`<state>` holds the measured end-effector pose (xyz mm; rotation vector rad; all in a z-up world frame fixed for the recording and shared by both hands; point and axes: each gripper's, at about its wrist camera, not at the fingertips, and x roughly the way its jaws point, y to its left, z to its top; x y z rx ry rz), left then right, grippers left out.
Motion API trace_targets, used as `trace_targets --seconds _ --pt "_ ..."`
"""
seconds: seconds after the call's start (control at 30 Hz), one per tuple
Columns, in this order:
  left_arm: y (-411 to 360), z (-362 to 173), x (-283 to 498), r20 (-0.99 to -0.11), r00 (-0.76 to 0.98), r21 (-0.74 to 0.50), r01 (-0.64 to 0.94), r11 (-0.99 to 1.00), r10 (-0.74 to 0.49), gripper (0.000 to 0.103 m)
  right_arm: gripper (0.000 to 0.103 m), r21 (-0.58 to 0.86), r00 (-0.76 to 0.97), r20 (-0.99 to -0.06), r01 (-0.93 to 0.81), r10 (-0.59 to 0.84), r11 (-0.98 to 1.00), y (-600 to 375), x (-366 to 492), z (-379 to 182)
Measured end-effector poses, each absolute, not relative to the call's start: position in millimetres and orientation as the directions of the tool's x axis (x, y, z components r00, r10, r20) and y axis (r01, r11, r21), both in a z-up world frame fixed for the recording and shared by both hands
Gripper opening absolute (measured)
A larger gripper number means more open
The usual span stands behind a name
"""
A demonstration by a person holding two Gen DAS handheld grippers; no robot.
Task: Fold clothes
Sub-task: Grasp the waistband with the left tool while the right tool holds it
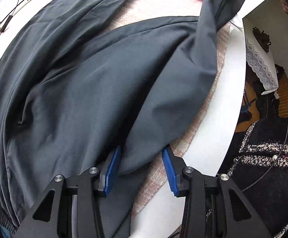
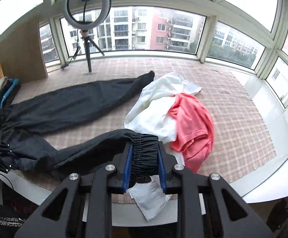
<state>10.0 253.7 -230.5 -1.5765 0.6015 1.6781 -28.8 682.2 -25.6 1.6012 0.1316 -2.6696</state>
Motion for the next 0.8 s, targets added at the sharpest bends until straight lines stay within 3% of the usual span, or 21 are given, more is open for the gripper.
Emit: trace_targets --seconds 0.1,0.17,0.27,0.43,0.5,0.63,0.8 --pt "246 -218 18 -0.975 0.022 -0.16 -0.763 -0.626 0.223 0.04 0.024 -0.037 -0.442 -0.896 -0.018 0.041 -0.999 702 -12 -39" --pt "225 -201 25 -0.968 -0.016 -0.159 -0.731 -0.663 0.25 0.042 0.042 -0.024 -0.421 -0.905 -0.074 0.053 -0.997 715 0 -49" --pt "175 -174 38 -0.964 -0.106 -0.122 -0.641 -0.757 0.245 0.042 0.042 -0.006 -0.389 -0.919 -0.158 0.068 -0.987 734 17 -63" --pt "49 -156 76 -0.971 -0.206 -0.04 -0.35 -0.936 0.119 0.042 0.042 0.017 -0.331 -0.94 -0.297 0.086 -0.955 766 46 -86" --pt "5 -156 94 -0.974 -0.221 0.006 -0.242 -0.97 0.049 0.043 0.043 0.075 -0.335 -0.942 -0.269 0.02 -0.96 732 43 -98" --pt "-76 -174 120 -0.976 -0.212 -0.036 -0.042 -0.998 0.044 0.043 0.046 0.139 -0.311 -0.948 -0.218 -0.067 -0.966 668 37 -123" --pt "-110 -207 112 -0.973 -0.204 -0.111 0.014 -0.994 0.106 0.044 0.046 0.242 -0.256 -0.953 -0.311 -0.164 -0.919 653 45 -150"
